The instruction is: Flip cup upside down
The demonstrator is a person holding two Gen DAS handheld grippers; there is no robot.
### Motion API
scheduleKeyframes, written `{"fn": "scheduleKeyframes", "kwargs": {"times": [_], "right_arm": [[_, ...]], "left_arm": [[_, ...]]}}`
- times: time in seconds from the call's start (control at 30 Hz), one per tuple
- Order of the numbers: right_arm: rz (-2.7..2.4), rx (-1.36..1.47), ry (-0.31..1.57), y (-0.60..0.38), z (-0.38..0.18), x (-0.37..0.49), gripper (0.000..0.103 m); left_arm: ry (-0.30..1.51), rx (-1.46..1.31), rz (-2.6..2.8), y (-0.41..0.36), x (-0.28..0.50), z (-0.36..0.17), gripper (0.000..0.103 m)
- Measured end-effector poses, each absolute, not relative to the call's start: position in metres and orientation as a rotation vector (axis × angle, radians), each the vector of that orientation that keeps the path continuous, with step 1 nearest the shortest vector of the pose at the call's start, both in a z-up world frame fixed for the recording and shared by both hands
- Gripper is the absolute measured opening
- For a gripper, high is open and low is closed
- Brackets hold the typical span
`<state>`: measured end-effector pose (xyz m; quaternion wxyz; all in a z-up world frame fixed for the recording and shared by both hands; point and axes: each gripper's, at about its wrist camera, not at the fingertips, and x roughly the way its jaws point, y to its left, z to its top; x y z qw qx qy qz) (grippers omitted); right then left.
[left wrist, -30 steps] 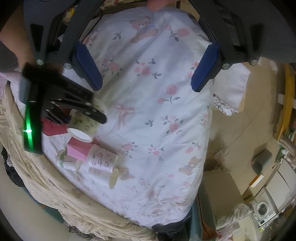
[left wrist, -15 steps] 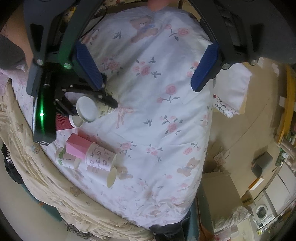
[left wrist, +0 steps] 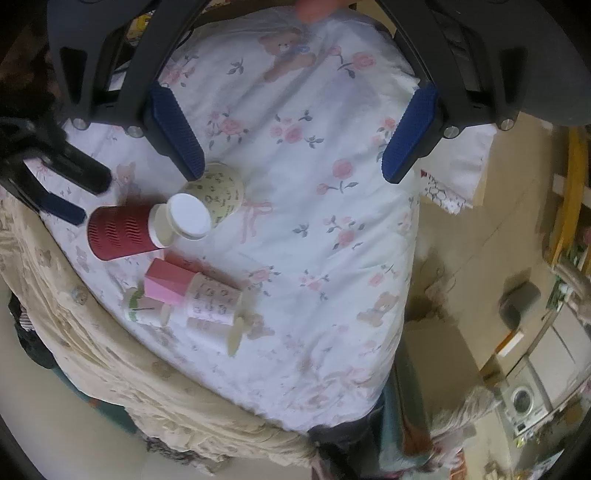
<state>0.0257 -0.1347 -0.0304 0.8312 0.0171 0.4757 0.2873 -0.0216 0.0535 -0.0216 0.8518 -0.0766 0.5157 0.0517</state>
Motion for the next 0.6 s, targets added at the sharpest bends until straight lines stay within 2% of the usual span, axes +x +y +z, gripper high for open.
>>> {"fn": "scheduleKeyframes", "kwargs": {"times": [0.43,0.6], "right_arm": [[0.406,0.137,0.926,-0.181,-0.032,-0.023,0.103],[0.396,0.175,0.916,-0.184,-0.033,-0.017,0.103]], "left_arm": [[0.971,-0.078,0.108,0.014,-0.054,-0.017,0.096],[0.915,-0.052,0.141,0.012,-0.052,-0.010,0.102]]}}
